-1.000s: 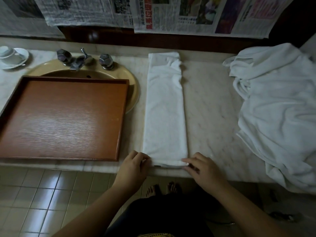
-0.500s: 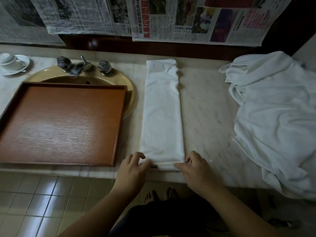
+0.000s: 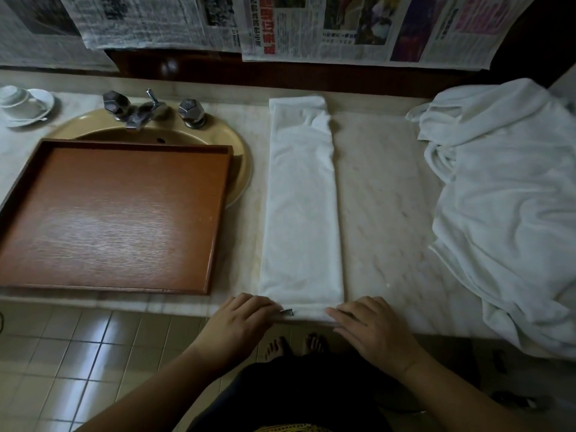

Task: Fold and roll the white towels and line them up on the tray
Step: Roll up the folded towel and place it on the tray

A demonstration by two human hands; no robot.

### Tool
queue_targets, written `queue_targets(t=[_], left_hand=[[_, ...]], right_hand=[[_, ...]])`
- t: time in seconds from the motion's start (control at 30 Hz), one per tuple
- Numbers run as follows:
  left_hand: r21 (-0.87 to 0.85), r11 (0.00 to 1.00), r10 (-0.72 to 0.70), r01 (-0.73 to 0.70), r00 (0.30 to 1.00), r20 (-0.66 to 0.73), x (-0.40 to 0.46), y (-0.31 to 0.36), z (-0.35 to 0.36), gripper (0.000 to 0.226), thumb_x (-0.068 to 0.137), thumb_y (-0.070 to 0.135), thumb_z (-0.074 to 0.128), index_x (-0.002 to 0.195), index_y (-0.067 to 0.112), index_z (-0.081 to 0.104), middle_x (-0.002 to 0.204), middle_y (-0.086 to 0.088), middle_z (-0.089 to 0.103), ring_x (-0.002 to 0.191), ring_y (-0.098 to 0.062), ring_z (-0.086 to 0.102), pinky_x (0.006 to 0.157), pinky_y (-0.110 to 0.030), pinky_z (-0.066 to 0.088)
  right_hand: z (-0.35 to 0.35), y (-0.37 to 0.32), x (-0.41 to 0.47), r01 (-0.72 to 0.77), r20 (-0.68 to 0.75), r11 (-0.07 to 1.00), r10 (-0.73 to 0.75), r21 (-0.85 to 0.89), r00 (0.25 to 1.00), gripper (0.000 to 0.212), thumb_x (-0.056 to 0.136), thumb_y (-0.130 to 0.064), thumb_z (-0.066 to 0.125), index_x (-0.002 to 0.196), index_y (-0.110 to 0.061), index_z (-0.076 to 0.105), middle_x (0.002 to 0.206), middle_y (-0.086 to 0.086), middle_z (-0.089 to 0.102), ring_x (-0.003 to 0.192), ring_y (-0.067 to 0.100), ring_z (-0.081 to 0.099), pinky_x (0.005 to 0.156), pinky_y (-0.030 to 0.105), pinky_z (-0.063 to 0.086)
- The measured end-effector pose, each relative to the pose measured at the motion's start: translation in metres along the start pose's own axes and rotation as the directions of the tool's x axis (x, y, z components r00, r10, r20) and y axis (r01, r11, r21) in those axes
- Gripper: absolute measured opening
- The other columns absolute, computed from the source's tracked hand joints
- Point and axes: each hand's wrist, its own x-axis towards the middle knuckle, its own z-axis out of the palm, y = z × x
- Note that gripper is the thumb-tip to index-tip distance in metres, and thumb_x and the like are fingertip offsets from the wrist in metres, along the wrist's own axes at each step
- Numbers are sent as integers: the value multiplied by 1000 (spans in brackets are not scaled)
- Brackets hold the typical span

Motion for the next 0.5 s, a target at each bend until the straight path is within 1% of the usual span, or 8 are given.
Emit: queue_targets(t=[0.07, 0.17, 0.23, 0.3, 0.33, 0.43, 0.5], left_hand=[[3, 1000, -12, 13, 1000, -23, -1, 2, 0, 30, 101, 26, 66, 131, 23, 69, 124, 6, 65, 103, -17, 61, 82, -35, 54], [5, 994, -110, 111, 991, -72, 2, 7, -1, 29, 99, 29, 62, 127, 25, 71, 119, 2, 62, 100, -22, 57, 77, -37, 53], [-11, 986, -168, 167, 984, -65, 3, 11, 0, 30, 99, 31, 59, 127, 27, 71, 117, 4, 59, 100, -20, 53, 77, -38, 53], [-64, 972, -231, 227, 972, -53, 6, 14, 1, 31, 100, 33, 57, 126, 26, 71, 115, 7, 57, 100, -14, 49, 80, -35, 53], [-96, 958, -277, 271, 959, -56, 7, 15, 1, 31, 101, 34, 55, 125, 26, 71, 114, 8, 57, 100, -12, 47, 81, -32, 51], [-198, 894, -419, 403, 907, -47, 14, 17, -3, 30, 103, 37, 51, 122, 28, 72, 108, 14, 56, 96, -7, 46, 82, -23, 44], [-250, 848, -492, 468, 870, -39, 22, 19, -3, 23, 104, 33, 54, 120, 31, 70, 105, 17, 56, 94, -5, 46, 81, -22, 42]], right_hand=[[1, -5, 0, -60, -23, 997, 61, 53, 998, 28, 98, -30, 70, 124, -21, 75, 110, -6, 68, 88, 20, 62, 72, 35, 47], [-1, -10, -1, -150, -51, 985, 155, 82, 987, 21, 98, -27, 68, 116, -21, 77, 106, -1, 65, 90, 21, 60, 74, 36, 48], [-3, -15, 1, -170, -36, 984, 172, 57, 984, 20, 100, -28, 63, 112, -19, 77, 106, 1, 64, 91, 22, 60, 75, 37, 48], [-6, -18, 5, -208, -16, 973, 211, 101, 977, 21, 102, -27, 59, 111, -17, 76, 104, -3, 62, 90, 20, 59, 75, 36, 49], [-7, -20, 9, -249, 0, 956, 252, 158, 968, 21, 103, -28, 58, 110, -17, 75, 102, -6, 60, 90, 16, 58, 76, 34, 49], [-10, -14, 23, -432, 86, 842, 428, 323, 900, 23, 104, -34, 57, 113, -22, 73, 100, -15, 52, 93, 7, 54, 80, 30, 50], [-8, -9, 31, -499, 156, 780, 478, 378, 864, 21, 104, -35, 57, 115, -25, 71, 100, -16, 51, 95, 4, 54, 83, 32, 52]])
